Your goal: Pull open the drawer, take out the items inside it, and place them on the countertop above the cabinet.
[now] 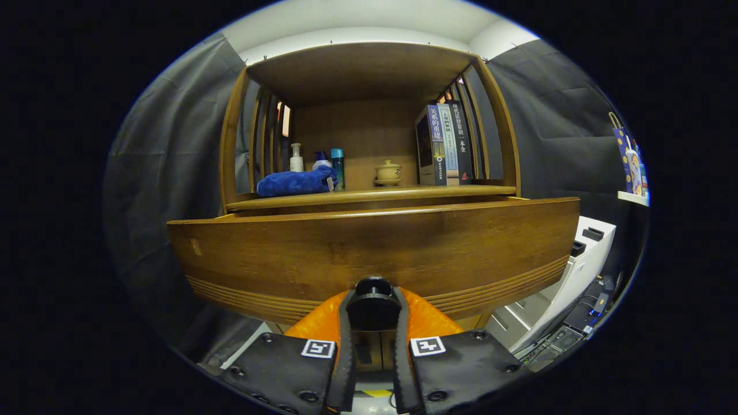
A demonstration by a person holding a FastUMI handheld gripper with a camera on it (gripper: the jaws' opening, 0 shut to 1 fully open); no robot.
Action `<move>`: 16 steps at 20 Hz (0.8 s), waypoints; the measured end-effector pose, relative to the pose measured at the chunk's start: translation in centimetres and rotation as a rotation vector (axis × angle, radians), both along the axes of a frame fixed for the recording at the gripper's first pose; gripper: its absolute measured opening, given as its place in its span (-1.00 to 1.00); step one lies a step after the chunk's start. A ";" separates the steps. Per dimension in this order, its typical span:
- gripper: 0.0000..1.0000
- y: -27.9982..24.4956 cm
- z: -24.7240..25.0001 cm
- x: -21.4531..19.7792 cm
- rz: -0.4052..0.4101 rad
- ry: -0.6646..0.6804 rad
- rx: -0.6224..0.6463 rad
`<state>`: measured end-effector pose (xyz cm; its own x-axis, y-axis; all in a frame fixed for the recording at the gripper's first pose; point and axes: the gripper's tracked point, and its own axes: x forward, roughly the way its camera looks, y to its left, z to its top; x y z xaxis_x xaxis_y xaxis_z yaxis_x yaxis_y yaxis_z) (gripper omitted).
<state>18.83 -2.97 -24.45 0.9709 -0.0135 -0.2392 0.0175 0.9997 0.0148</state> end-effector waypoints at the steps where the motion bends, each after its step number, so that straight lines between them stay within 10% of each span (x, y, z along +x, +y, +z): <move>1: -0.32 0.0 0.2 -0.7 0.003 -0.005 -0.010; 16: -0.23 -0.2 -0.9 -5.5 0.000 0.032 -0.027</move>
